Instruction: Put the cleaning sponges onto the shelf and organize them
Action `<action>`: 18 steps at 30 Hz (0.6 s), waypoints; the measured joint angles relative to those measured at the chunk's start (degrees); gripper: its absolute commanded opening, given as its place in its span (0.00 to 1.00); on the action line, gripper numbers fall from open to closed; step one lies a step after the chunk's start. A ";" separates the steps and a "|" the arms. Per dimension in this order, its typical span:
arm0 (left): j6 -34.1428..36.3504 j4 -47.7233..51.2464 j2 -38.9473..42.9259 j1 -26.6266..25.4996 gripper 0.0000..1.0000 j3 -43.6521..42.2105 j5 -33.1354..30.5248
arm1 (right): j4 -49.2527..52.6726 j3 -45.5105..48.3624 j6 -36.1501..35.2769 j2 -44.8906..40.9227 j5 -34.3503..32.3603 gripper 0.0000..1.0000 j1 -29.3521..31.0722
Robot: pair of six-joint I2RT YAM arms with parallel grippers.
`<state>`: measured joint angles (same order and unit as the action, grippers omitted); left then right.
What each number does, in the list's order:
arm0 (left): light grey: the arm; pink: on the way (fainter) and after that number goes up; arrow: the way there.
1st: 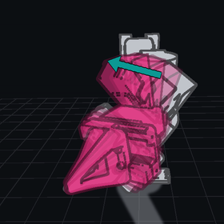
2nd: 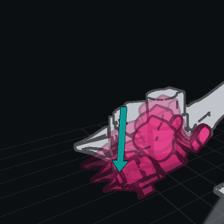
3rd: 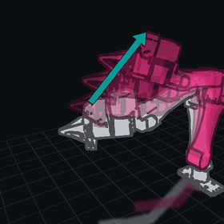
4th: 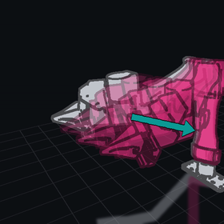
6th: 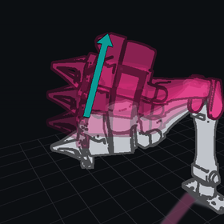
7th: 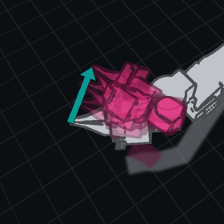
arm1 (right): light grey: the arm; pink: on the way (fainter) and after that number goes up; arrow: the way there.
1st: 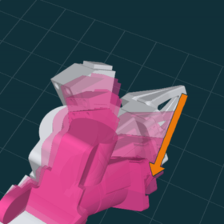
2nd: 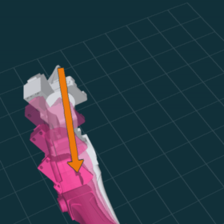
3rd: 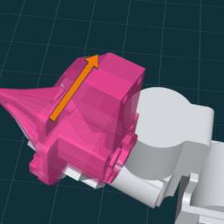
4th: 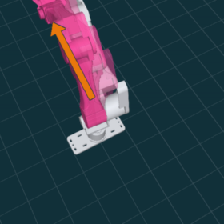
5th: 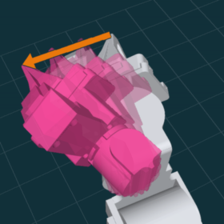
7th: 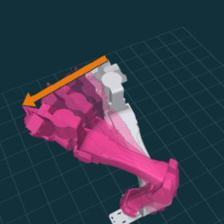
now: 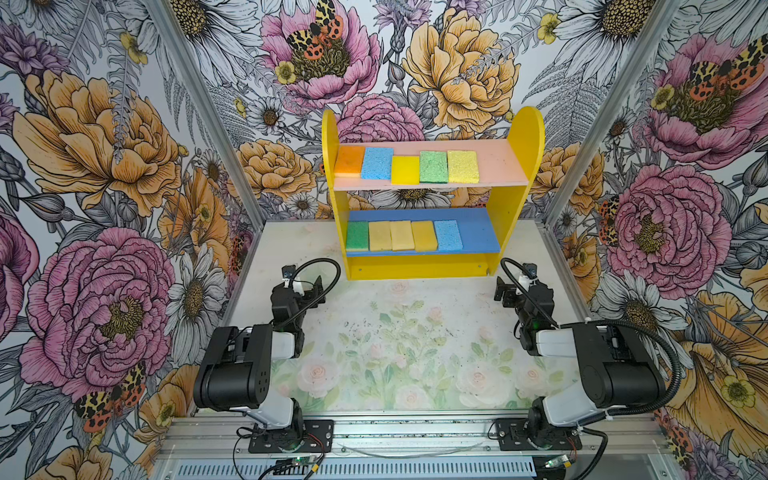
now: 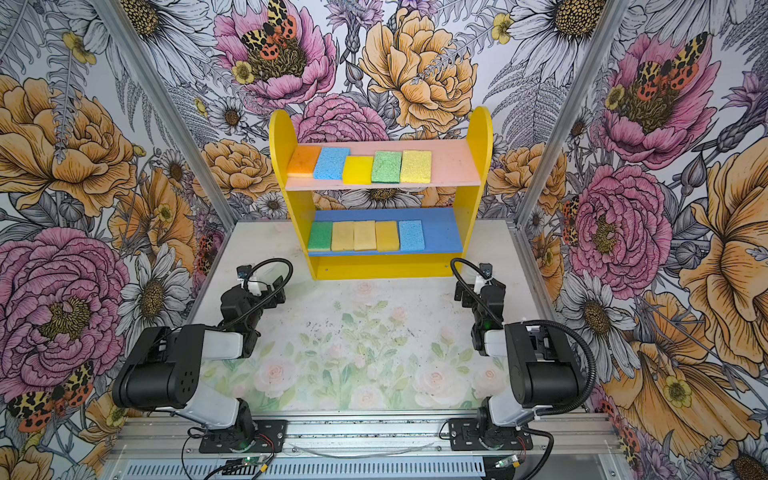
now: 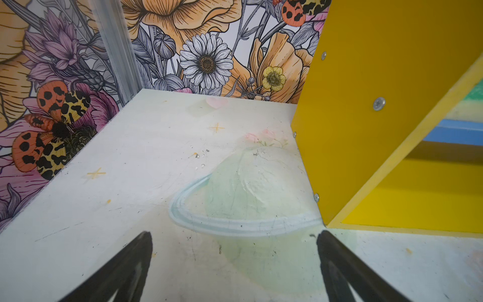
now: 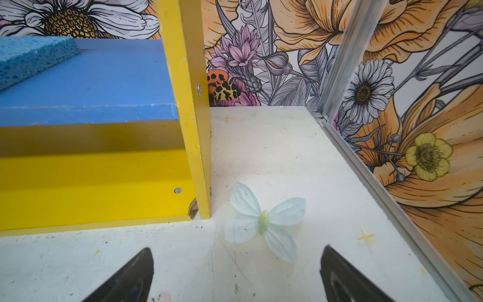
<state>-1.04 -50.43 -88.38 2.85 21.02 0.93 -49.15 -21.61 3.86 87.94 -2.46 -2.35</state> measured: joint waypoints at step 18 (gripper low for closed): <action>0.87 0.00 0.00 -2.10 0.99 0.00 -3.17 | 0.31 0.00 0.20 0.00 0.83 0.99 -0.15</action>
<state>-0.16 -50.43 -88.38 0.75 21.02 -2.24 -48.84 -21.61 4.05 87.94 -1.63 -2.50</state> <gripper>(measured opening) 0.988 0.995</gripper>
